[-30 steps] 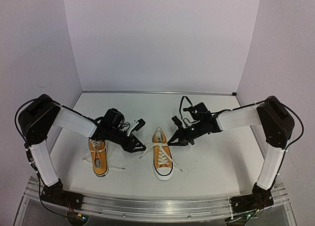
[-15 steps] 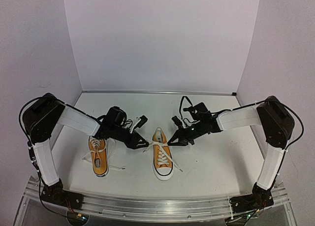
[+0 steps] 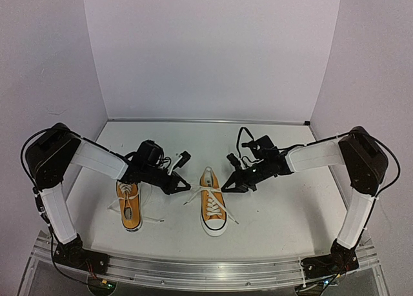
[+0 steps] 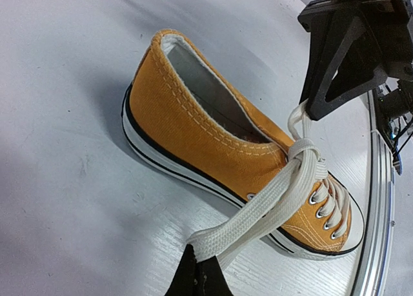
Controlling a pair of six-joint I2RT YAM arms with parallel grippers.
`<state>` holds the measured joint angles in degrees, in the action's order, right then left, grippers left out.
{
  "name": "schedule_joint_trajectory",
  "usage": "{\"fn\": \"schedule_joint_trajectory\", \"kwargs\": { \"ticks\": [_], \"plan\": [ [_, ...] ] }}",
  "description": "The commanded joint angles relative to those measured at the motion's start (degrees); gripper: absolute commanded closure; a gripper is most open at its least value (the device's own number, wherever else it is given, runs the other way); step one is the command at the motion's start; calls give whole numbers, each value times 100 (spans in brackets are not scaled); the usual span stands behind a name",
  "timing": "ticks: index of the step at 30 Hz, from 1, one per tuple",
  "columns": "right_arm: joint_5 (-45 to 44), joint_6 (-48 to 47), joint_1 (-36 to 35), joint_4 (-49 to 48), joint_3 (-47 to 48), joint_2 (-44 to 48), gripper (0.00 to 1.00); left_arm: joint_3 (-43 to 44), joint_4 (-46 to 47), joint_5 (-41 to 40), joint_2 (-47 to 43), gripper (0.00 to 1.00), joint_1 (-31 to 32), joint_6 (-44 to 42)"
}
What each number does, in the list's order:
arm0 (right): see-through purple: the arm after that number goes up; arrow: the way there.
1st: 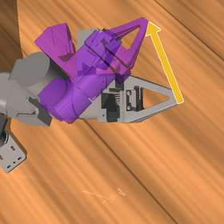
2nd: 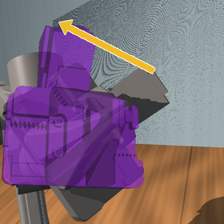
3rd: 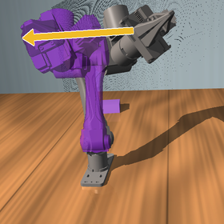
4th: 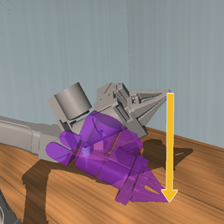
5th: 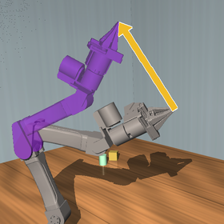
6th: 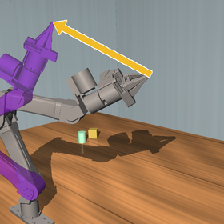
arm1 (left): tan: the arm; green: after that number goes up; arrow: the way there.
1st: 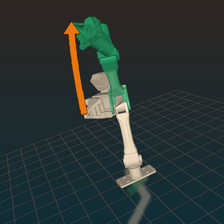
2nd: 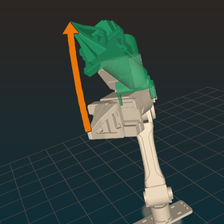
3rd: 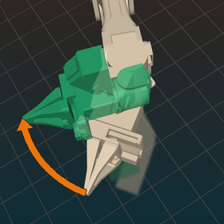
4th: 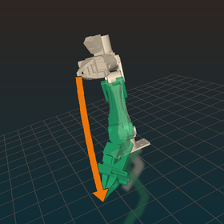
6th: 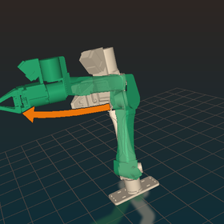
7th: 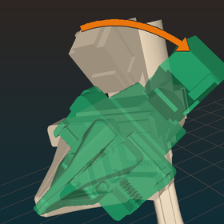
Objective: Tie the shoes
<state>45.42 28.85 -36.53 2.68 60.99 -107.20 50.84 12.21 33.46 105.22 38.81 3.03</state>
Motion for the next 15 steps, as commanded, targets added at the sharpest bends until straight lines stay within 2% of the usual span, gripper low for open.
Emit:
{"fn": "schedule_joint_trajectory", "kwargs": {
  "ticks": [1,5,15],
  "plan": [
    [-188,-87,118,24,-219,400,100,-135,-210,-677,-523,100,-67,-29],
    [-289,-105,211,43,-417,519,100,-283,-345,-1074,-779,100,-178,-4],
    [-634,-131,343,191,-634,651,100,-288,-599,-1452,-819,100,-268,-27]
  ]
}}
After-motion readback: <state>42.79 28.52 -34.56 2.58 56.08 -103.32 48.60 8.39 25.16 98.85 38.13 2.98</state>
